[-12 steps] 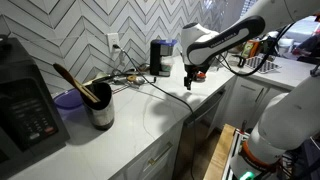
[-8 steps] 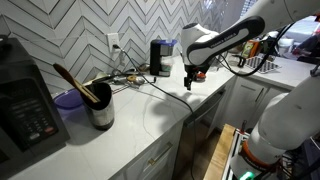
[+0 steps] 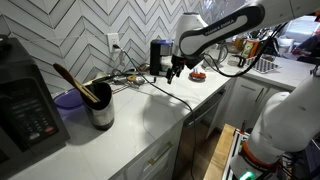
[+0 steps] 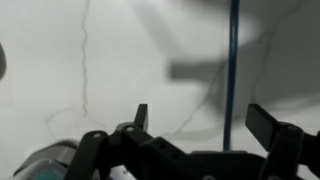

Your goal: Pick up the wooden spoon and place it in the utensil holding bucket

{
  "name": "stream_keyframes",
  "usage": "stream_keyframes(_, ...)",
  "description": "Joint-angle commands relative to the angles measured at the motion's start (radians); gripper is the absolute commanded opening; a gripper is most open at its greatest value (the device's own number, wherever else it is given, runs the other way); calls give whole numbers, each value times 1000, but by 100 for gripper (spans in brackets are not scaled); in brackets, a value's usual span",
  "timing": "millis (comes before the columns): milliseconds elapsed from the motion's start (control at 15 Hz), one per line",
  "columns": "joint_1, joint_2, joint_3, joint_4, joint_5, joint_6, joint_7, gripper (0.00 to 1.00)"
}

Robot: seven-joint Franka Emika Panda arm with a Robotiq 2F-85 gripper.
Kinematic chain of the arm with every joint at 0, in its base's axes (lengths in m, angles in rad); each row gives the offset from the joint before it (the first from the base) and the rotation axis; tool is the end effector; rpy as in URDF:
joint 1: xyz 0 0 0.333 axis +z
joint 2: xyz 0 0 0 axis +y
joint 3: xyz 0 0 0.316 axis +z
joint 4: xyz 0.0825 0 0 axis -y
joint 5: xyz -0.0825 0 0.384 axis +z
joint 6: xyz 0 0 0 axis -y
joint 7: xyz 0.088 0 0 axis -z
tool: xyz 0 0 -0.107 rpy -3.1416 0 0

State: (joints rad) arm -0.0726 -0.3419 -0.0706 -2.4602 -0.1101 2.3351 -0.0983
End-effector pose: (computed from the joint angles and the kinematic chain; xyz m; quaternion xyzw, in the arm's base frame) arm 0.4467 -0.0670 0.4430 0.9936 0.0120 0.1035 0.0444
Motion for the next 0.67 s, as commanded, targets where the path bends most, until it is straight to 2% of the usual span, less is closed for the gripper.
stream_keyframes(0, 77, 64, -5, 82, 138, 148, -37, 100)
stream_keyframes(133, 115, 154, 2, 164, 201, 194, -50, 100)
stream_keyframes(200, 138, 196, -3, 206, 247, 169, -83, 100)
stream_keyframes(267, 98, 93, 18, 127, 176, 160, -28, 100)
stream_keyframes(400, 104, 131, 26, 156, 184, 162, -32, 100)
stream_keyframes(600, 97, 120, 23, 153, 183, 162, -32, 100)
